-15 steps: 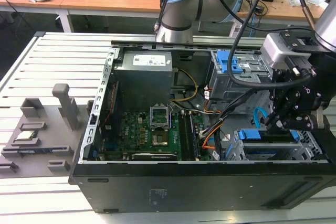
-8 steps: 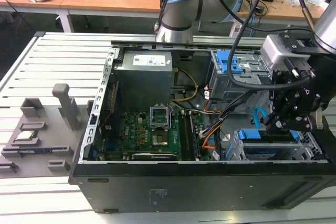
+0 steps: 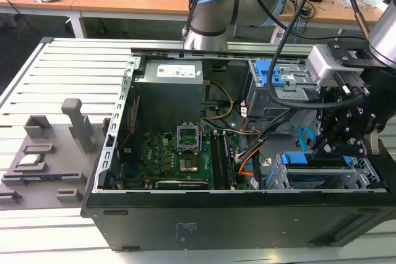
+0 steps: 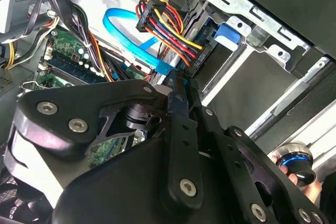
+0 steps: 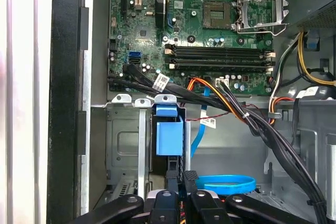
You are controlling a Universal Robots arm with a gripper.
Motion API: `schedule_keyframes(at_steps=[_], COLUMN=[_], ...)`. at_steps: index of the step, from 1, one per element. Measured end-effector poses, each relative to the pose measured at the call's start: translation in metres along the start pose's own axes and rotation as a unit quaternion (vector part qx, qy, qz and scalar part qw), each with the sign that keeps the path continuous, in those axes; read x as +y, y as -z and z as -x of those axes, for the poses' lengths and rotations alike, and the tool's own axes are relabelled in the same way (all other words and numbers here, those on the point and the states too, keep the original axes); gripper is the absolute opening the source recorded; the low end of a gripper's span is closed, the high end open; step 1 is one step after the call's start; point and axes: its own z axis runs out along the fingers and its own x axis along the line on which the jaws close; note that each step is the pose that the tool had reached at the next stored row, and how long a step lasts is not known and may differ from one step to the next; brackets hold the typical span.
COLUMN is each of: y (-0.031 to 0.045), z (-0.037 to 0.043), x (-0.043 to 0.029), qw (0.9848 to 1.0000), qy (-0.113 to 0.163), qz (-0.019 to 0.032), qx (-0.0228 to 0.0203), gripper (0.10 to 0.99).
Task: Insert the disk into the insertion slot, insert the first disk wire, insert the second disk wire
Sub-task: 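Insert the second disk wire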
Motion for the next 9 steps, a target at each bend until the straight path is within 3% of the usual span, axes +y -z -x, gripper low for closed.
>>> schedule_keyframes(at_steps=[3, 4, 5, 9], y=[-0.0009, -0.0001, 0.0079, 0.0227], z=[0.0000, 0.0000, 0.0003, 0.0012], x=[-0.0001, 0.0000, 0.0003, 0.0010], qw=[1.0000, 1.0000, 1.0000, 1.0000], qy=[0.000, 0.000, 0.000, 0.000], qz=[0.0000, 0.0000, 0.0000, 0.0000], qx=[-0.0007, -0.0001, -0.0002, -0.0002], gripper=[0.169, 0.235, 0.235, 0.235])
